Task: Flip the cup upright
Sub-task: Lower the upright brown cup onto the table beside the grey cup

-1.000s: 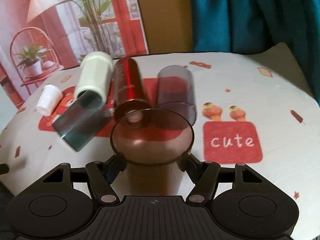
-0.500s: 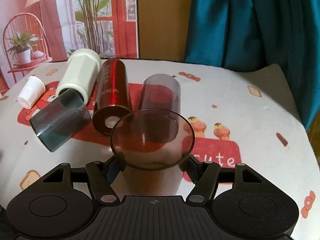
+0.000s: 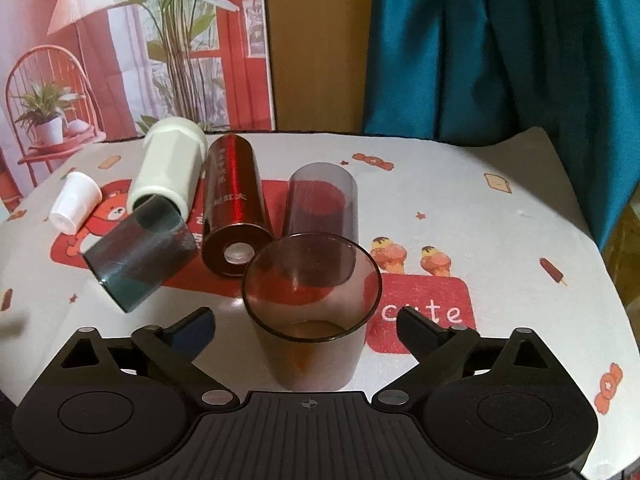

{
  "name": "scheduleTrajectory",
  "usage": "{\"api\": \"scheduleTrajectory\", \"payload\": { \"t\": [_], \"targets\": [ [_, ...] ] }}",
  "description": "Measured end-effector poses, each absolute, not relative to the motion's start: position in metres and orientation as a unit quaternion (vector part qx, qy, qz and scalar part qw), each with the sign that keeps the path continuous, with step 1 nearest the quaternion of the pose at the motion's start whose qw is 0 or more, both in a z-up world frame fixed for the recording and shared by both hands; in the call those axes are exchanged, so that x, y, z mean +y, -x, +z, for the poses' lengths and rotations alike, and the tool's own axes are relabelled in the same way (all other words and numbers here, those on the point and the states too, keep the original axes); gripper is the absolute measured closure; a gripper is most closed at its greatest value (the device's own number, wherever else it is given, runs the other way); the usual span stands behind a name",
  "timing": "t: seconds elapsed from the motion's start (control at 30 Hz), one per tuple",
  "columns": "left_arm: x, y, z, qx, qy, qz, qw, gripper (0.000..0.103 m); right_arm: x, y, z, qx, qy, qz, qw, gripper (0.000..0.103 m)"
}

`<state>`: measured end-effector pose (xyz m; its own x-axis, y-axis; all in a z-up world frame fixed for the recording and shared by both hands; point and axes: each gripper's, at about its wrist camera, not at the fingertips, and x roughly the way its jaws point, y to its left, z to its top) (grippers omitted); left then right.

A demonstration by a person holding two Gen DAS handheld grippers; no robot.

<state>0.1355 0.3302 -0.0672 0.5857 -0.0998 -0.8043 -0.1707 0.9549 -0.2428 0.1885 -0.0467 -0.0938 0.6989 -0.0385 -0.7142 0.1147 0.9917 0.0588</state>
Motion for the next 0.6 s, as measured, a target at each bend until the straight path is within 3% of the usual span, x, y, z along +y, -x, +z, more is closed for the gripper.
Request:
{"api": "scheduleTrajectory", "payload": {
  "t": [0.07,0.4,0.6],
  "targets": [
    [0.328,-0.133,-0.061,0.449,0.143,0.014,0.882,0.009,-0.046,-0.183,-0.088,0.382,-0.054,-0.044,0.921,0.000],
    [0.315,-0.116,-0.018,0.428,0.112,-0.012,0.897,0.000,-0.039,-0.137,-0.046,0.367,-0.061,-0.043,0.927,0.000],
    [0.316,-0.100,0.023,0.396,0.091,-0.035,0.913,0.000,-0.030,-0.100,-0.011,0.346,-0.072,-0.035,0.935,0.000]
  ]
}}
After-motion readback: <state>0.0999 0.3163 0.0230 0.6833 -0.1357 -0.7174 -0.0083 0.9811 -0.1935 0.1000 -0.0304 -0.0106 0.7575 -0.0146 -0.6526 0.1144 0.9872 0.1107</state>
